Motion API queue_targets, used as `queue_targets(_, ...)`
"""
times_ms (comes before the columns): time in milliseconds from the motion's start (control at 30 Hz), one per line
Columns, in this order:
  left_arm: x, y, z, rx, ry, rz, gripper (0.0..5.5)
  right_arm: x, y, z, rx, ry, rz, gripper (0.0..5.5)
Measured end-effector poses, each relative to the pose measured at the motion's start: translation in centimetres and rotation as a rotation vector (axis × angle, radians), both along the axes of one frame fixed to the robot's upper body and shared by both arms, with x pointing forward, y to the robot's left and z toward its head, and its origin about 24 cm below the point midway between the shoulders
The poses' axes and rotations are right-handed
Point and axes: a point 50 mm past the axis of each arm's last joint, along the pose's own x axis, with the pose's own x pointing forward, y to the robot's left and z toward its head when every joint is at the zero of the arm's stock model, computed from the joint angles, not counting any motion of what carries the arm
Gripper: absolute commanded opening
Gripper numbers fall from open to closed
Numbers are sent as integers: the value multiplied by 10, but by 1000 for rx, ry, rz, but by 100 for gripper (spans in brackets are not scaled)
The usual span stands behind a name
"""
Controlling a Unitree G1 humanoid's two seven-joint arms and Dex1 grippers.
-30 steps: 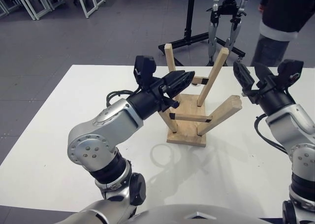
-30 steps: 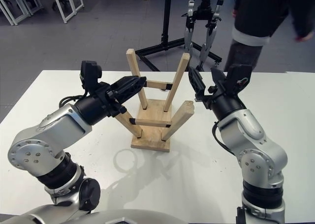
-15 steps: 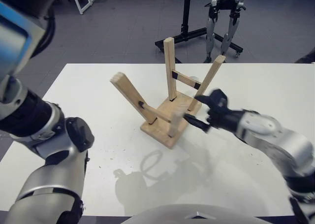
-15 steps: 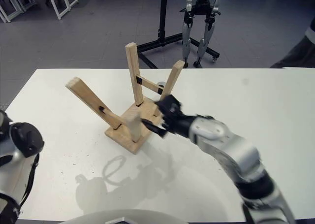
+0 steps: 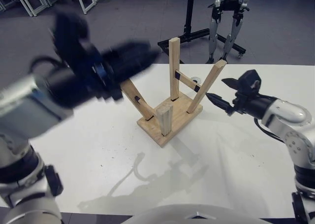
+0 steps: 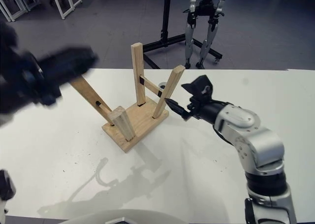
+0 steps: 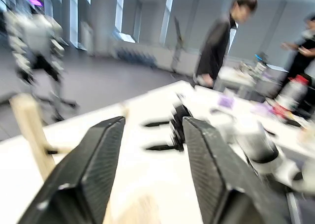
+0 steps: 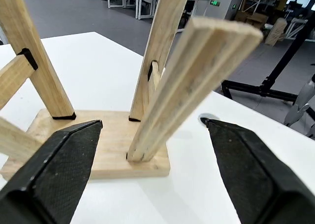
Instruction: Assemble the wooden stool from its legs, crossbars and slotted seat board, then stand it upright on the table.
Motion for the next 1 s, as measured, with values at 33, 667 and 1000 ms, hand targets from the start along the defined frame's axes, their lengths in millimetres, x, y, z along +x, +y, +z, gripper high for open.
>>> queue_targets(33,-4,5,-2,26,15,-10,288,-3,-12,-4,-5,36,-18,454)
queue_targets(667,13,-27,-98,421,56,91,310,3,-34,-7,-41,21,-89,542)
queue_targets(1000,23,-28,-101,275,-12,55,153,-8,-58,-17,171,204,180,542)
